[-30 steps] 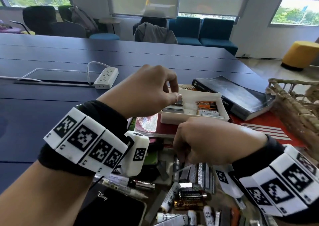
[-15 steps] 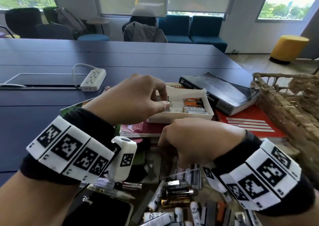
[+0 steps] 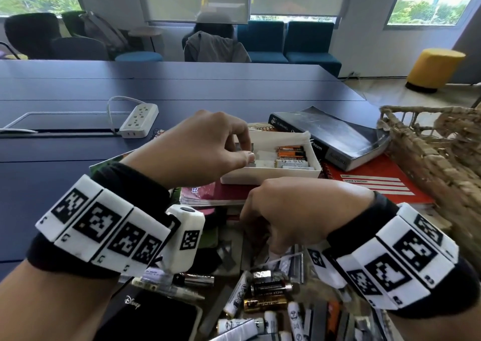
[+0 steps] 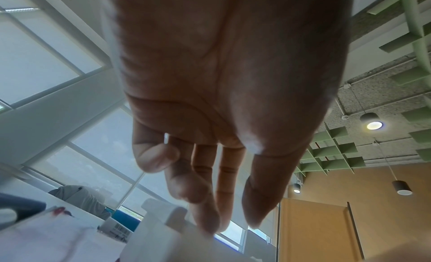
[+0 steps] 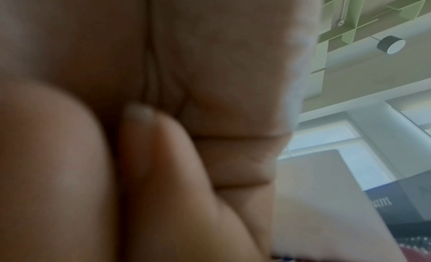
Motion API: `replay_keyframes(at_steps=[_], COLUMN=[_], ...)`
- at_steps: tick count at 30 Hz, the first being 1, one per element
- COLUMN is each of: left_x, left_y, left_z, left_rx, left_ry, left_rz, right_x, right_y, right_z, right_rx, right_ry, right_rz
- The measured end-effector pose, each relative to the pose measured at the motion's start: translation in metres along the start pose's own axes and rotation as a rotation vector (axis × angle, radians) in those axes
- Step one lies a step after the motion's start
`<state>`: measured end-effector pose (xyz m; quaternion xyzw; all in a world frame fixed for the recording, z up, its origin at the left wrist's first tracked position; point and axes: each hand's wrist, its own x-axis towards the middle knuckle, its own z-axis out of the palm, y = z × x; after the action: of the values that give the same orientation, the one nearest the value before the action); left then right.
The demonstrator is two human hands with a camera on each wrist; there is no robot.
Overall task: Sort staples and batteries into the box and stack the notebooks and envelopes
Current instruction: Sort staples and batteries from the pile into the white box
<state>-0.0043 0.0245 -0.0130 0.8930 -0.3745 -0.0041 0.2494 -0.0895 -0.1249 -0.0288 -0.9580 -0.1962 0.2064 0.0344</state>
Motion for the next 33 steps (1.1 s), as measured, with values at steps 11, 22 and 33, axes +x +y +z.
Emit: replay_keyframes(at_steps=[11, 22, 33], left_x=[-0.001, -0.002, -0.003], left_y=[0.0, 0.003, 0.007], left_z=[-0.004, -0.003, -0.005], left_rx=[0.003, -0.012, -0.097], left_ry=[0.004, -0.009, -0.053], left_rz=[-0.003, -0.003, 0.007], right_x=[-0.002, -0.005, -0.017], right_y=[-0.005, -0.003, 0.027], right_z=[0.004, 0.004, -0.02], right_rx=[-0.038, -0.018, 0.221], right_ry=[0.008, 0.029, 0.151], right_rz=[0.009, 0.017, 0.0])
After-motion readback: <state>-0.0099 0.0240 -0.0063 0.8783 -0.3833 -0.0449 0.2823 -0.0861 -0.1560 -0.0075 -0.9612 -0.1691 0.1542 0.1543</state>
